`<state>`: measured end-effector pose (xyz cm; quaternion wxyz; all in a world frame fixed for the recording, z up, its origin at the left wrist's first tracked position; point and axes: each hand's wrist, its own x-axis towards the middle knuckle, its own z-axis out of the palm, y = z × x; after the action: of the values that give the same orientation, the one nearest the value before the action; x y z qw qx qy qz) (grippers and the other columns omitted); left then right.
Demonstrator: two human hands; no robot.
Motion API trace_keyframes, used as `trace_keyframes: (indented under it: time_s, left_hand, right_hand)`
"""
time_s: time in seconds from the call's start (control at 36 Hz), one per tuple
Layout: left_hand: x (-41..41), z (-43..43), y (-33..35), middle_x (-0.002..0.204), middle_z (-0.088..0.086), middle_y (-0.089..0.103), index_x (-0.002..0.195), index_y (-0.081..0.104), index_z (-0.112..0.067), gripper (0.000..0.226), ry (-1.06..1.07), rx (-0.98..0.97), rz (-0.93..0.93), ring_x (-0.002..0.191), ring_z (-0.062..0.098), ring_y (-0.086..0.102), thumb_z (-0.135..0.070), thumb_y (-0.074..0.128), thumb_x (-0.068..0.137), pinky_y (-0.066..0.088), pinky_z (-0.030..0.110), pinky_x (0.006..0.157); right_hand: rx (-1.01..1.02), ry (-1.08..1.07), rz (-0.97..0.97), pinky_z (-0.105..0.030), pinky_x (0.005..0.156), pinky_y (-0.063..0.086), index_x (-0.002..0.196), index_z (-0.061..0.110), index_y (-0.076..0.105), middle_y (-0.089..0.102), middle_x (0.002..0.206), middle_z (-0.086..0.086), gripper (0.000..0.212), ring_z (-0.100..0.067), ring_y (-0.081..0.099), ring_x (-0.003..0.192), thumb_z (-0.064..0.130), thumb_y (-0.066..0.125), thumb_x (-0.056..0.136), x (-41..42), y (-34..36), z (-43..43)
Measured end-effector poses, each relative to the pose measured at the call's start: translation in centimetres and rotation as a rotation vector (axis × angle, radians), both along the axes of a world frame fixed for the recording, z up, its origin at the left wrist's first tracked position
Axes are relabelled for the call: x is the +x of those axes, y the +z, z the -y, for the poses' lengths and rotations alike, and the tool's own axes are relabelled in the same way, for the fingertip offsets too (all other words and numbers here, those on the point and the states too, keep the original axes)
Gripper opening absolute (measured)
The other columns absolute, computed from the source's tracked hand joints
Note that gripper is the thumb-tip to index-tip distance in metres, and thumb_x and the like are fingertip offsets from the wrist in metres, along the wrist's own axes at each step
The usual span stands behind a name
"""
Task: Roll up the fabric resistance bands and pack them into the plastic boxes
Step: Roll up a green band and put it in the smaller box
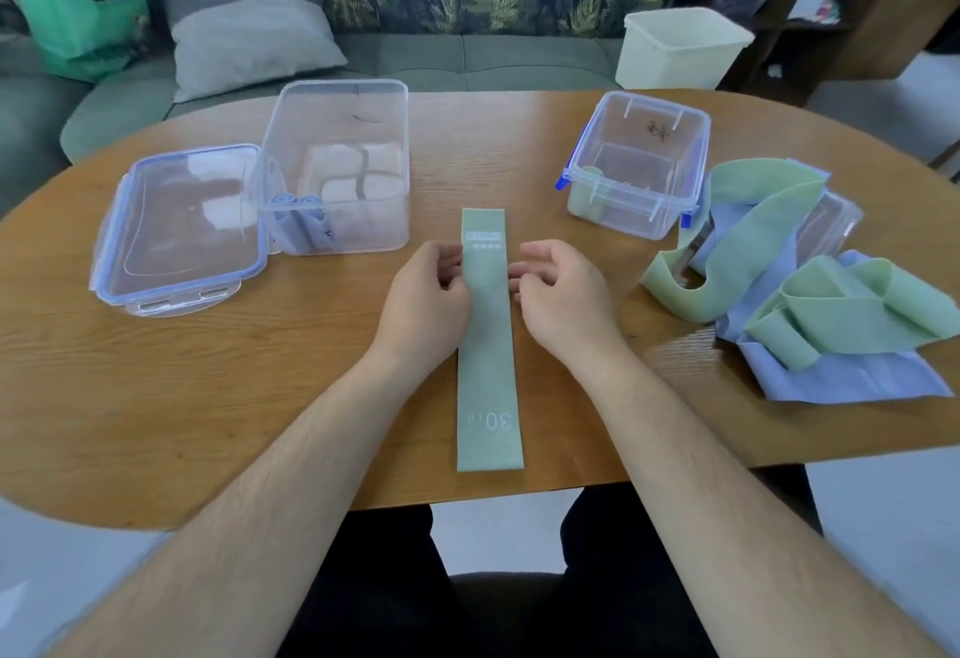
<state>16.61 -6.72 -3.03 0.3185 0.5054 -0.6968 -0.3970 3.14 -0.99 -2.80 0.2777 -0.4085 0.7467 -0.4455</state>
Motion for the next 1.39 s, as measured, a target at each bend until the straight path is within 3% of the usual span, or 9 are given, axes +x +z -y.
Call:
trace_keyframes:
  time_s: [0.11,0.28,0.39,0.56,0.86,1.0,1.17,1.28,1.39]
  left_hand:
    - [0.5,-0.9,0.0,0.104,-0.019,0.061,0.123,0.060,-0.019,0.028,0.041,0.024,-0.010,0.098,-0.001,0.059,-0.010,0.052,0.097,0.040,-0.002,0.068]
    - [1.3,-2.9,0.2,0.105,-0.017,0.064,0.123,0.061,-0.019,0.030,0.046,0.078,-0.039,0.096,-0.003,0.060,-0.010,0.053,0.096,0.041,-0.002,0.063]
    - [2.0,-4.1,0.3,0.099,-0.022,0.060,0.117,0.060,-0.023,0.027,0.052,0.074,-0.018,0.091,-0.008,0.056,-0.009,0.053,0.095,0.040,-0.002,0.063]
    - [2.2,-4.6,1.1,0.108,-0.012,0.065,0.124,0.062,-0.017,0.030,0.001,0.129,-0.013,0.096,-0.005,0.058,-0.011,0.055,0.095,0.041,0.008,0.071]
    - [3.9,-7.8,0.0,0.112,-0.016,0.067,0.119,0.061,-0.023,0.027,-0.033,0.124,-0.056,0.107,-0.003,0.061,-0.010,0.057,0.096,0.045,0.005,0.078]
    - [4.8,-8.9,-0.7,0.124,-0.016,0.064,0.130,0.060,-0.021,0.033,-0.074,0.125,-0.076,0.117,-0.004,0.058,-0.011,0.057,0.099,0.046,0.007,0.094]
    - [4.8,-8.2,-0.6,0.126,-0.012,0.065,0.130,0.060,-0.018,0.034,-0.081,0.134,-0.079,0.116,-0.003,0.059,-0.009,0.060,0.097,0.044,0.003,0.090]
    - [5.3,-8.4,-0.5,0.131,-0.014,0.062,0.129,0.061,-0.016,0.032,-0.087,0.126,-0.080,0.116,-0.005,0.058,-0.008,0.060,0.098,0.040,-0.003,0.084]
    - [5.6,-8.5,-0.5,0.124,-0.018,0.063,0.127,0.062,-0.020,0.031,-0.098,0.122,-0.049,0.113,-0.009,0.057,-0.012,0.062,0.097,0.040,-0.004,0.080]
  right_hand:
    - [-0.011,-0.032,-0.008,-0.020,0.073,0.052,0.126,0.021,0.058,0.070,0.104,0.008,0.037,-0.008,0.067,0.096,0.009,0.047,0.093,0.3,0.3,-1.4]
    - [-0.029,0.043,-0.016,-0.016,0.080,0.051,0.116,0.031,0.057,0.065,0.102,0.019,0.028,-0.003,0.066,0.098,0.011,0.051,0.097,1.1,-0.1,-3.3]
    - [-0.027,0.019,-0.002,-0.027,0.089,0.055,0.126,0.026,0.058,0.067,0.109,0.013,0.033,-0.007,0.066,0.100,0.014,0.050,0.096,1.3,-0.1,-4.7]
    - [-0.023,0.136,0.040,0.003,0.068,0.040,0.117,0.032,0.055,0.062,0.099,0.026,0.025,0.016,0.057,0.090,0.014,0.055,0.100,1.5,0.8,-5.9]
    - [-0.067,0.200,0.003,0.000,0.082,0.042,0.114,0.034,0.054,0.060,0.106,0.029,0.029,0.017,0.058,0.099,0.009,0.052,0.101,2.0,-0.3,-8.5]
    - [-0.064,0.240,0.014,-0.003,0.087,0.044,0.116,0.035,0.056,0.062,0.111,0.027,0.030,0.010,0.060,0.107,0.010,0.054,0.100,1.6,-0.7,-8.6]
    - [-0.054,0.243,0.015,-0.009,0.091,0.044,0.115,0.037,0.057,0.063,0.112,0.025,0.030,0.007,0.060,0.111,0.011,0.056,0.099,1.5,-0.7,-8.0]
    - [-0.066,0.211,0.021,-0.003,0.084,0.044,0.111,0.038,0.057,0.062,0.109,0.027,0.030,0.016,0.058,0.104,0.011,0.057,0.099,1.4,-0.5,-8.4]
    - [-0.033,0.212,0.011,-0.021,0.095,0.052,0.116,0.036,0.057,0.061,0.107,0.029,0.028,0.006,0.062,0.108,0.014,0.057,0.098,1.5,-0.3,-8.9]
